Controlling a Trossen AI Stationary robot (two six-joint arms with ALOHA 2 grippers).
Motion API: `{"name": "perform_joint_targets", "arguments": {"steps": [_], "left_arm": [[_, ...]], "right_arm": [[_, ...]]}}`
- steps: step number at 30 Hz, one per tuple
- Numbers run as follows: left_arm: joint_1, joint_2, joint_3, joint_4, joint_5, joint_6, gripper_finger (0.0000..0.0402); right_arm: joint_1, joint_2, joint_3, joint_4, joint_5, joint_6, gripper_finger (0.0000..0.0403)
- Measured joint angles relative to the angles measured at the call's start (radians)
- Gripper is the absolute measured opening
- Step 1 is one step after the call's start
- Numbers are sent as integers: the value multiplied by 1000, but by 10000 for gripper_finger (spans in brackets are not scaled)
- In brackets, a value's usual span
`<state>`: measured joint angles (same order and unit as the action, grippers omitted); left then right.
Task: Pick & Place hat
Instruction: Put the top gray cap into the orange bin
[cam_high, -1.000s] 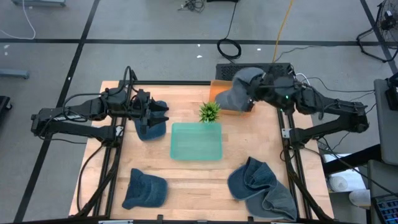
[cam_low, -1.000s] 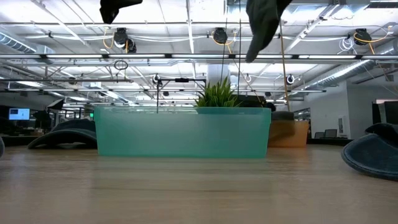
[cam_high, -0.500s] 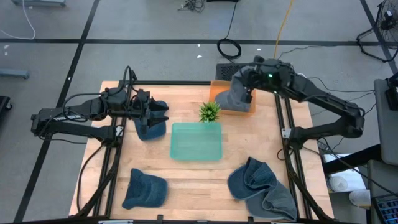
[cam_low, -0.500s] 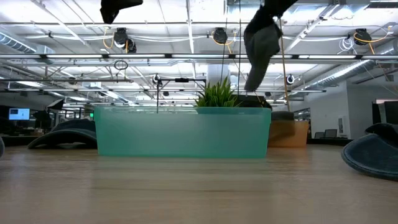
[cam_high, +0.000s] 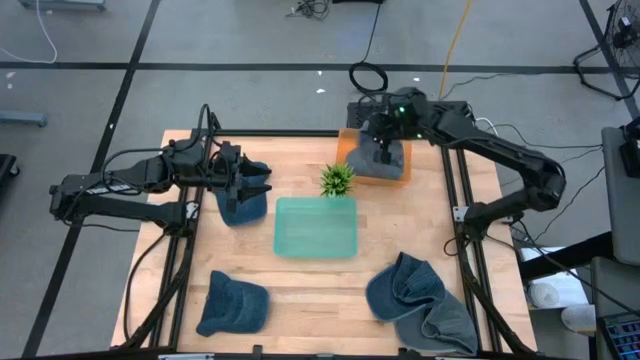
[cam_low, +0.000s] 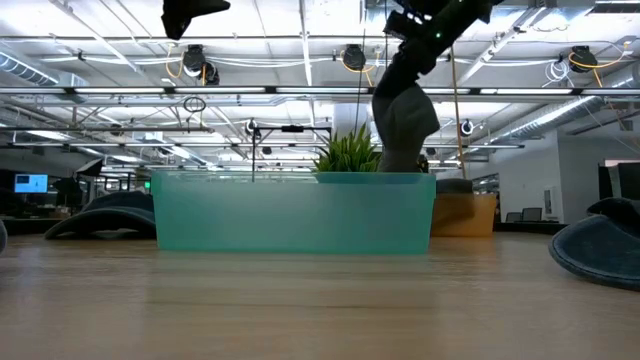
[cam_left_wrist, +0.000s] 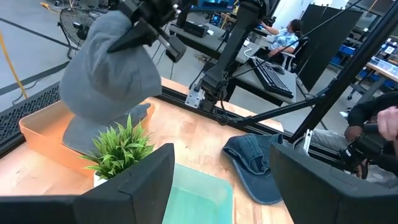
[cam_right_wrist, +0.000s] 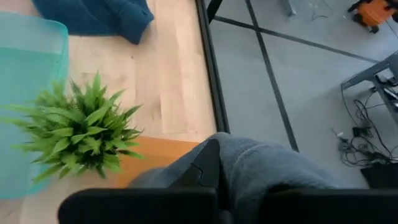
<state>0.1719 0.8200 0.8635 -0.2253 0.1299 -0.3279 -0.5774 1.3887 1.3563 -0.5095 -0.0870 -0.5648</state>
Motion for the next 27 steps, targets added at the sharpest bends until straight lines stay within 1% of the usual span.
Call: {"name": "perform_joint_targets", "arguments": {"steps": [4,8,12,17,20,23,27], "left_arm": [[0,0,0,2,0,6,262],[0,0,0,18,0,13,260],[0,0,0,20,0,17,267],[0,0,0,20,1,19,269],[0,0,0,20,1,19,269],[0,0,0,17,2,19,269],[0,0,0,8,3,21,269]], "right_arm": [[-6,40,0,39,-47,6,0],[10,91,0,82,-49,33,0],[28,130,0,82,-50,54,0],[43,135,-22,102,-54,80,0],[34,122,-58,123,-103,88,0],[16,114,-113,218,-125,87,0],[-9,99,-184,335,-126,106,0]]}}
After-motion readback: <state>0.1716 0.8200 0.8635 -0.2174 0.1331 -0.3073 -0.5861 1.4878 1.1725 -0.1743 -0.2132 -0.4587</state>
